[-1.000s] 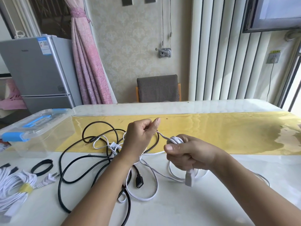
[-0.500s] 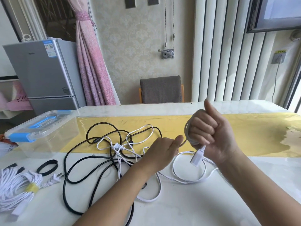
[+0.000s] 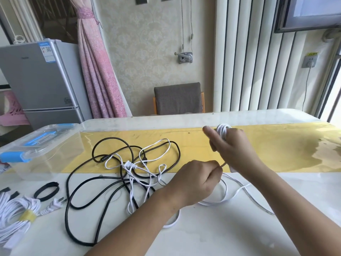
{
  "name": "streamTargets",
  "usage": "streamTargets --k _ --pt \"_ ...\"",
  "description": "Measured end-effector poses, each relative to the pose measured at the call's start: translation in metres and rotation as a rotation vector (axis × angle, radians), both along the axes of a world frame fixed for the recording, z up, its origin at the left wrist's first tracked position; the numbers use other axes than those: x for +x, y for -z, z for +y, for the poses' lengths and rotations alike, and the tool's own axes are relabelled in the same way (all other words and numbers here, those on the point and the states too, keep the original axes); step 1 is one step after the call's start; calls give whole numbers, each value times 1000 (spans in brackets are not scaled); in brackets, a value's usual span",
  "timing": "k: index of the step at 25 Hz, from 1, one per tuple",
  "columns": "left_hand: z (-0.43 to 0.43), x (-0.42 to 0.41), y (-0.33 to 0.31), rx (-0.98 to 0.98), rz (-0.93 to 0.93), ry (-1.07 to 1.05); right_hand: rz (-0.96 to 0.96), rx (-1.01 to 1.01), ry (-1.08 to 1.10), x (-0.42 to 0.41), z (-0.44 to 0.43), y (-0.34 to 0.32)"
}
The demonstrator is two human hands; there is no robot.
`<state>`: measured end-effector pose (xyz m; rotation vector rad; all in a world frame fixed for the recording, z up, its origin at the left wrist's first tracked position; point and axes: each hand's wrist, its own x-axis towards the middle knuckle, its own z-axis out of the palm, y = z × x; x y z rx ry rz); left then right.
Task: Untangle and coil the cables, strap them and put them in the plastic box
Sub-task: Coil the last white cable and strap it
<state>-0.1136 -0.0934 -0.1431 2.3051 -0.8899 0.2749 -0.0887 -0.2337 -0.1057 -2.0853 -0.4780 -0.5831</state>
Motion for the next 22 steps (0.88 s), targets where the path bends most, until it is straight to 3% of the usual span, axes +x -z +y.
streamTargets --k 1,3,8,10,17,22 --pt "1 -1 0 -24 -31 13 -80 -148 43 1 2 5" --pt "3 -4 -3 -73 -103 28 -109 -245 40 3 1 11" --pt "17 -1 -16 -265 -268 -10 50 -119 -19 3 -2 9" --pt "22 0 -19 -363 -265 -30 134 -51 -97 -3 4 6" --pt "40 9 -33 -656 -257 -173 213 -215 -269 -13 23 12" --pt "56 27 -32 -758 -145 -292 315 -224 -401 -24 40 17"
